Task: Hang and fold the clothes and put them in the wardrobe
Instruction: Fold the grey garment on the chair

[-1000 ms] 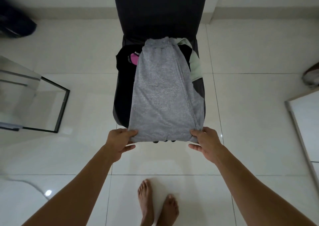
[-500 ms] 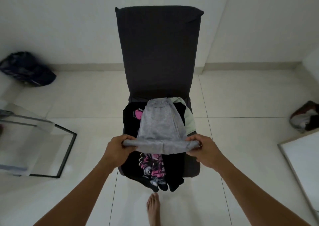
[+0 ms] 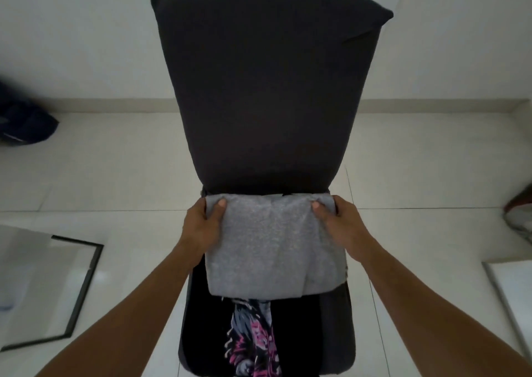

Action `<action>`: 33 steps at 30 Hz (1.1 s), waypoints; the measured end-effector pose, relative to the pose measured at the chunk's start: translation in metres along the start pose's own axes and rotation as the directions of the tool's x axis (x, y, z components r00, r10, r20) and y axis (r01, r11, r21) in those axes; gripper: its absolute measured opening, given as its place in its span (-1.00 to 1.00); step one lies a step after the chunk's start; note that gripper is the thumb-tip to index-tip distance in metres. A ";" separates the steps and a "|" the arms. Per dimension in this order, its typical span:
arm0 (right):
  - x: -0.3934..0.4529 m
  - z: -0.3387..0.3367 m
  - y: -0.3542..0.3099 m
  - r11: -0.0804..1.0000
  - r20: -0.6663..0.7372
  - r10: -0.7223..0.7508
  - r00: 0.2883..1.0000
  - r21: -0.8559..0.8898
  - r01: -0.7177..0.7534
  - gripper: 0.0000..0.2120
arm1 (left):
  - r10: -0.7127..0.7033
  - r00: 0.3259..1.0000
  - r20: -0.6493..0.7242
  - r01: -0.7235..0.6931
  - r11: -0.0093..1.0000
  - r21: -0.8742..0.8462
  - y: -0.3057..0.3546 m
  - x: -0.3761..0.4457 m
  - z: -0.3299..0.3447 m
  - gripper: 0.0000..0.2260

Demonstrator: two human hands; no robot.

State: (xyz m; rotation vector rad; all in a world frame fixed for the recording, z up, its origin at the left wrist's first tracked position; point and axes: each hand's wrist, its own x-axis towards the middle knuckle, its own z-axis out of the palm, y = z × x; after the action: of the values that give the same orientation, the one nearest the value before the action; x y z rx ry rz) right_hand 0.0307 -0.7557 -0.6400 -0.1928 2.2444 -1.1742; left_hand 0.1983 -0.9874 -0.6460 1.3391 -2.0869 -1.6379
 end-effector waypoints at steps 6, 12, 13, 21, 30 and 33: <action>0.063 0.029 0.017 0.996 -0.113 0.056 0.992 -0.062 -0.064 -0.56 | 0.009 0.994 -0.109 0.019 0.968 0.251 -0.014 0.065 0.042 -0.57; 0.097 0.049 0.048 0.974 -0.256 0.085 0.963 -0.182 -0.134 -0.58 | -0.051 0.980 -0.191 0.125 0.907 0.401 -0.035 0.100 0.068 -0.56; 0.099 0.051 0.051 0.968 -0.272 0.096 0.957 -0.198 -0.154 -0.59 | -0.074 0.975 -0.208 0.154 0.902 0.404 -0.038 0.103 0.070 -0.56; 0.062 0.058 0.025 0.925 -0.440 -0.155 0.884 -0.379 -0.027 -0.66 | 0.106 0.940 -0.324 0.086 0.846 0.526 -0.019 0.071 0.065 -0.65; 0.000 0.096 0.103 0.790 -0.153 -0.104 0.983 -0.613 -0.011 -0.50 | 0.286 0.920 0.267 -0.385 0.541 0.748 -0.083 0.001 0.081 -0.51; 0.009 0.081 0.128 0.778 -0.215 -0.057 0.975 -0.621 -0.091 -0.44 | 0.232 0.947 0.222 -0.318 0.590 0.742 -0.102 0.015 0.078 -0.52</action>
State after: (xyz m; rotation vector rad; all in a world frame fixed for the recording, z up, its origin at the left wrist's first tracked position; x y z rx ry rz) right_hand 0.0870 -0.7393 -0.7806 -0.3122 2.7694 -0.3933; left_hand 0.1960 -0.9436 -0.7673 0.9837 -3.0530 -0.6590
